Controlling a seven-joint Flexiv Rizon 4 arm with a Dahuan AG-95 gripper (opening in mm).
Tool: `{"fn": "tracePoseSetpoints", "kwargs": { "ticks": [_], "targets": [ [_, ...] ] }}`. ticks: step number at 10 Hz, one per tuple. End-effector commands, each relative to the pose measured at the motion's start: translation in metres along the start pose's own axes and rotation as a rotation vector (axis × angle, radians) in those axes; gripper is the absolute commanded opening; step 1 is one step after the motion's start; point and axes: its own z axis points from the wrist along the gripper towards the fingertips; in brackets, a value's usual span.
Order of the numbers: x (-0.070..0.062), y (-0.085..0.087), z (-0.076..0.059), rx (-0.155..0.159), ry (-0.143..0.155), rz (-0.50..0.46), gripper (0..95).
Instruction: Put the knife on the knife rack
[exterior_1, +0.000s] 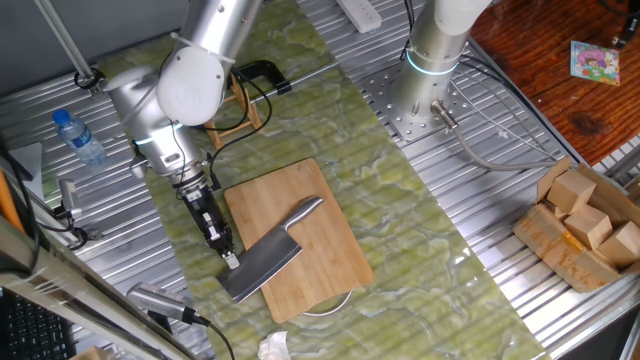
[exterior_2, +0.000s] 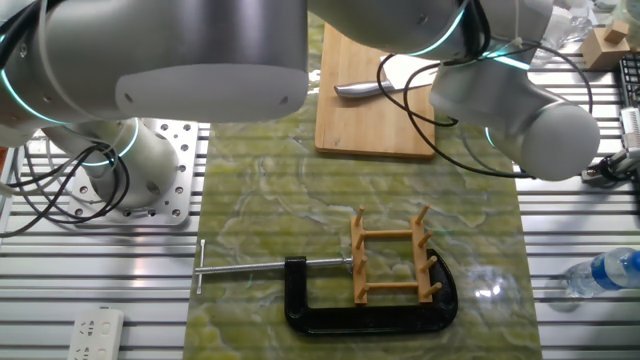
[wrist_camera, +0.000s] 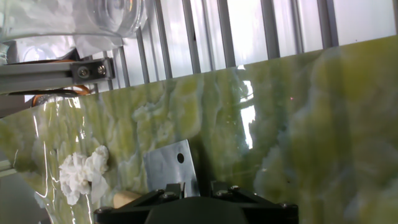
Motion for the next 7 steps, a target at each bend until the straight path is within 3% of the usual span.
{"fn": "tracePoseSetpoints", "kwargs": {
  "ticks": [1, 7],
  "targets": [
    [0.0001, 0.0001, -0.0001, -0.013, 0.003, -0.001, 19.0],
    [0.0002, 0.0008, 0.0007, -0.037, 0.008, 0.007, 19.0]
  ]
}}
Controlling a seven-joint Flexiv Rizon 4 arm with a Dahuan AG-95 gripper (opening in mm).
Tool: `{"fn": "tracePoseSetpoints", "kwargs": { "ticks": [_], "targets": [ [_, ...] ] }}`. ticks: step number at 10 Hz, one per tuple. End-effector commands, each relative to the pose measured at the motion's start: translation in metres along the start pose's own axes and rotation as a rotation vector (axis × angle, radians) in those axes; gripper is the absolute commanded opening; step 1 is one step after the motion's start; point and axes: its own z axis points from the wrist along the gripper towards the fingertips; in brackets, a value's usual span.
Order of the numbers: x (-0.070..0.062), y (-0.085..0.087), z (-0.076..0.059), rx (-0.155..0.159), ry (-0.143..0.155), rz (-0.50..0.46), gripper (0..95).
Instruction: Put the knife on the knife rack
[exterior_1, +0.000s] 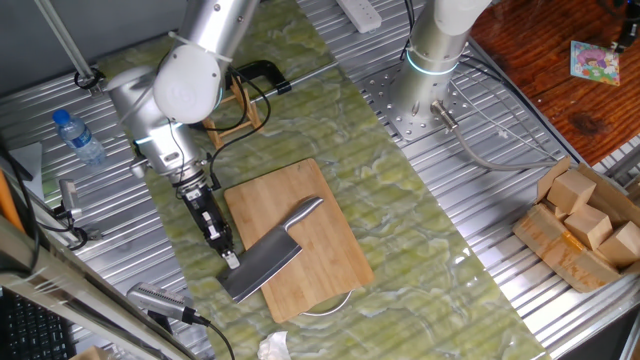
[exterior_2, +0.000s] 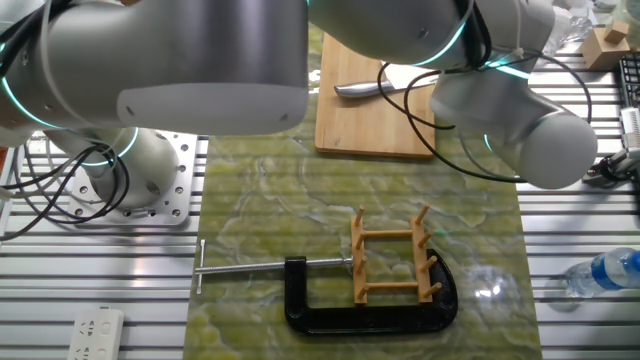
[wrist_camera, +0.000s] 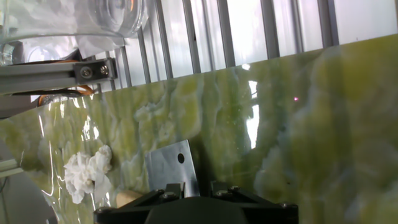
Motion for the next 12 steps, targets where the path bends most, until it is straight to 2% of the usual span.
{"fn": "tracePoseSetpoints", "kwargs": {
  "ticks": [1, 12],
  "targets": [
    [-0.0009, 0.0004, 0.0009, -0.006, 0.003, 0.004, 19.0],
    [-0.0012, 0.0025, 0.0051, -0.021, 0.005, 0.009, 19.0]
  ]
}}
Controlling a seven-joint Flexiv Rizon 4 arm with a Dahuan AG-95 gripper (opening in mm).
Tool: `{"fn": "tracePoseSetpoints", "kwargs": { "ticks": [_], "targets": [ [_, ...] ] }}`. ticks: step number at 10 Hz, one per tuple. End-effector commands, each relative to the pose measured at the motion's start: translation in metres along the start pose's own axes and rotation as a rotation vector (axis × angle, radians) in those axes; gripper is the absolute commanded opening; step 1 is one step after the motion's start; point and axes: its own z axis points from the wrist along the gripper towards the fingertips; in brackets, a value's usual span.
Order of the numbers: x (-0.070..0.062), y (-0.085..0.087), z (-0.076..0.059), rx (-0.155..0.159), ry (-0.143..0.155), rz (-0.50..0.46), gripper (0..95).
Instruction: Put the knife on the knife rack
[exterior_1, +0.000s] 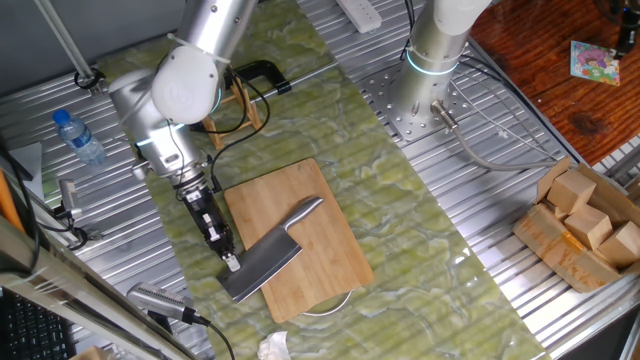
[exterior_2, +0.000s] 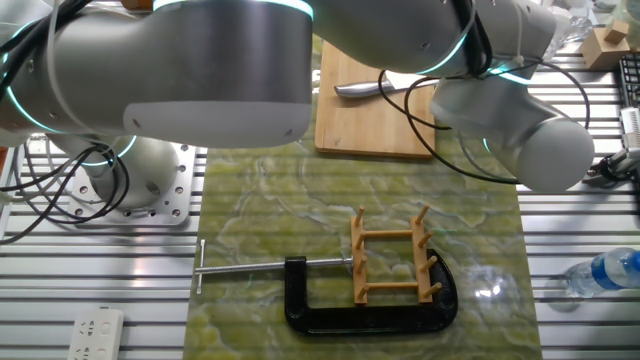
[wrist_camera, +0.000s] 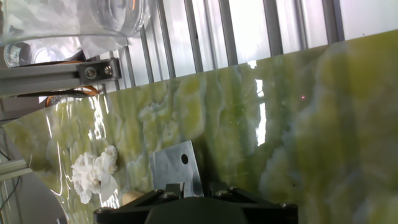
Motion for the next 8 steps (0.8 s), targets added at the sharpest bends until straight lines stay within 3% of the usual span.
{"fn": "tracePoseSetpoints", "kwargs": {
  "ticks": [1, 8],
  "targets": [
    [-0.0001, -0.0001, 0.0007, 0.001, 0.0, 0.003, 19.0],
    [-0.0002, 0.0003, 0.0019, -0.008, 0.002, 0.017, 19.0]
  ]
}}
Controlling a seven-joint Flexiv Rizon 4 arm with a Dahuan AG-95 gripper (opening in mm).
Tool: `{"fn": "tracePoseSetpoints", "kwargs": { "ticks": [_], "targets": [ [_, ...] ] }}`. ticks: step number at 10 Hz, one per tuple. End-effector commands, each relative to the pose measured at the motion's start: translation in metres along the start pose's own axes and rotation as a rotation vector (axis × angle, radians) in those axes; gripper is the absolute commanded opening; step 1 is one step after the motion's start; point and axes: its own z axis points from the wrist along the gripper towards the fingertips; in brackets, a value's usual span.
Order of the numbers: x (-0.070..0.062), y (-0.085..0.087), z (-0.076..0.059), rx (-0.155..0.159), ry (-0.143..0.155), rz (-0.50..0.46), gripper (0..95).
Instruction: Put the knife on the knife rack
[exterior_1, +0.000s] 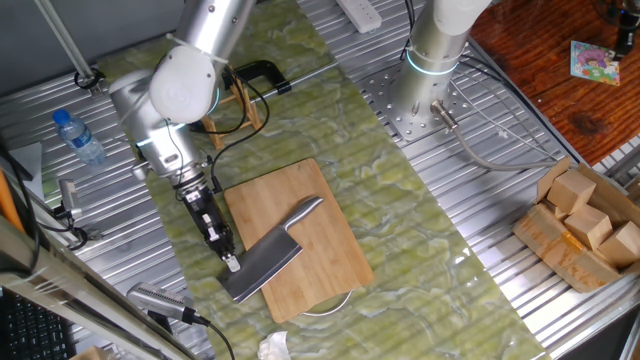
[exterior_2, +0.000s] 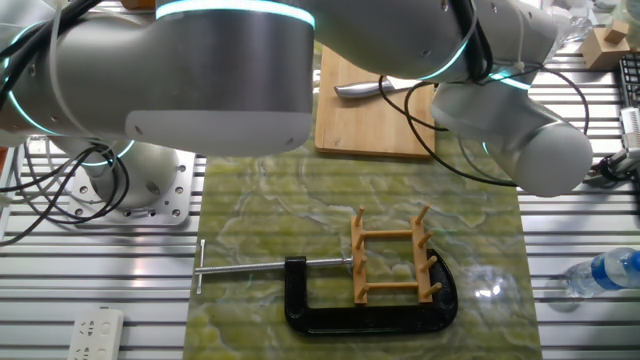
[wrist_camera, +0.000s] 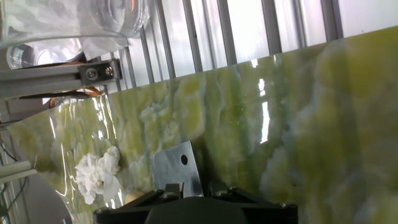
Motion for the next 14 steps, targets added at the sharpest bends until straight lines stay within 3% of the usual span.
{"fn": "tracePoseSetpoints", "kwargs": {
  "ticks": [1, 4, 6, 7, 11, 14],
  "targets": [
    [0.0, -0.001, 0.001, 0.007, -0.003, 0.004, 0.0],
    [0.0, -0.001, 0.003, 0.023, -0.014, 0.011, 0.0],
    [0.0, 0.0, 0.004, 0.014, -0.01, 0.009, 0.0],
    [0.0, 0.003, 0.002, 0.025, 0.001, 0.01, 0.0],
    [0.001, 0.018, -0.016, 0.12, 0.025, -0.003, 0.0],
    [0.003, 0.027, -0.025, 0.153, 0.036, 0.019, 0.0]
  ]
}}
